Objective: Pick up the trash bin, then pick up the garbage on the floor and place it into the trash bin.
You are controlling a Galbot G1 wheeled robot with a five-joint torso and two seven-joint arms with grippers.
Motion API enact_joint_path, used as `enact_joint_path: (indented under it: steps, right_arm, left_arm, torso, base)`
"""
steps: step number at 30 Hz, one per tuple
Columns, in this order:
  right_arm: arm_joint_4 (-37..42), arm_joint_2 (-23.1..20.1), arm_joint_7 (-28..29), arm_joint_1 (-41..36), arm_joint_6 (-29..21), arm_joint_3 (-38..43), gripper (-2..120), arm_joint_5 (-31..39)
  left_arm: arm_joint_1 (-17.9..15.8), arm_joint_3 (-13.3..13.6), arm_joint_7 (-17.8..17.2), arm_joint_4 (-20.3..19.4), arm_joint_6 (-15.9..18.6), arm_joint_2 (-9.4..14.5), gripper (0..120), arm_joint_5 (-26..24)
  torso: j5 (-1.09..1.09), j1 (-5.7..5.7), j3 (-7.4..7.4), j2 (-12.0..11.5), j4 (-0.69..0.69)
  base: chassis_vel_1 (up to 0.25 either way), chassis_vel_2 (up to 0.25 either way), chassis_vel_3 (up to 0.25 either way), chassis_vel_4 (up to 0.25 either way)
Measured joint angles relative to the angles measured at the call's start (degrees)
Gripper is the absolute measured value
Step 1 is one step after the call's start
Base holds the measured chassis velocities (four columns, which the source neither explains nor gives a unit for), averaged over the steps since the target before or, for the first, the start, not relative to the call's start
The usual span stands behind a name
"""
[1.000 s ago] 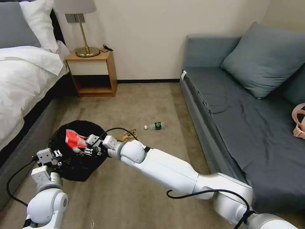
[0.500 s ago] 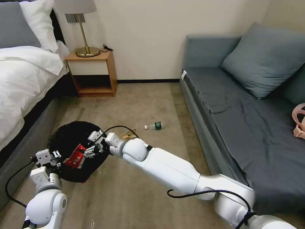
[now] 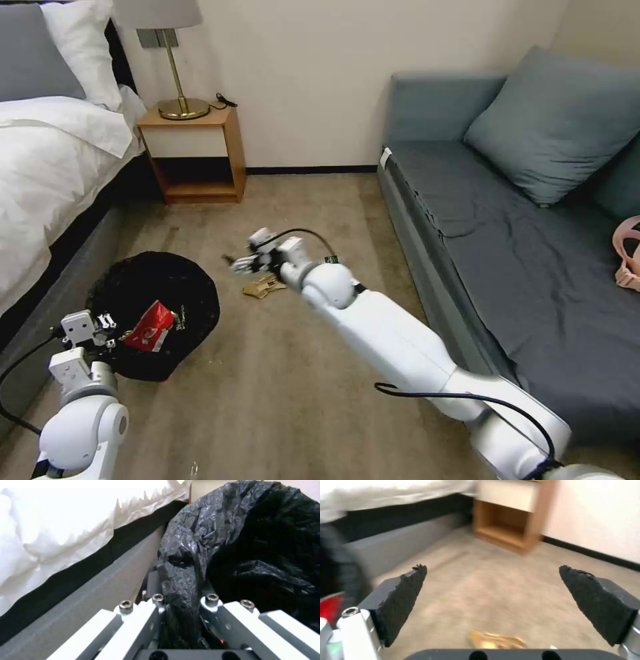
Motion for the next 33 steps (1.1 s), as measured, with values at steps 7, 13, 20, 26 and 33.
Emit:
enact_joint_path:
  steps: [7, 13, 20, 26, 33]
  right_arm:
    - [5.73, -4.71, 6.62, -7.2, -3.89, 9.41, 100, 2.22]
    - [8.16, -7.21, 6.53, -14.19, -4.3, 17.38, 100, 2.33]
    - [9.53, -8.03, 5.02, -21.86, -4.02, 23.02, 100, 1.6]
    - [10.01, -6.4, 4.67, -26.88, -3.54, 26.08, 100, 0.24]
    - [10.07, -5.06, 3.24, -30.4, -1.97, 28.66, 100, -1.19]
  left_arm:
    - [0.87, -0.43, -0.05, -1.21, -0.37, 0.36, 4, 0.08]
    - [1.13, -0.51, -0.15, -1.13, -0.82, 0.75, 4, 0.2]
    - [0.99, -0.47, -0.54, -0.39, -1.1, 0.95, 4, 0.36]
    - [1.27, -0.42, -0.58, -0.32, -1.37, 0.64, 4, 0.36]
    - [1.45, -0.42, -0.61, 0.09, -1.75, 0.62, 4, 0.36]
  torso:
    - [0.01, 0.0, 0.0, 0.0, 0.01]
    - [0.0, 0.0, 0.0, 0.0, 0.01]
    - [0.0, 0.0, 0.0, 0.0, 0.01]
    - [0.0, 0.0, 0.0, 0.01, 0.01]
    - [-0.01, 0.0, 0.0, 0.01, 0.02]
  base:
    - [0.0, 0.0, 0.0, 0.0]
    - [0.0, 0.0, 0.0, 0.0]
    - [0.0, 0.0, 0.0, 0.0]
    - [0.0, 0.0, 0.0, 0.0]
    - [0.0, 0.0, 0.0, 0.0]
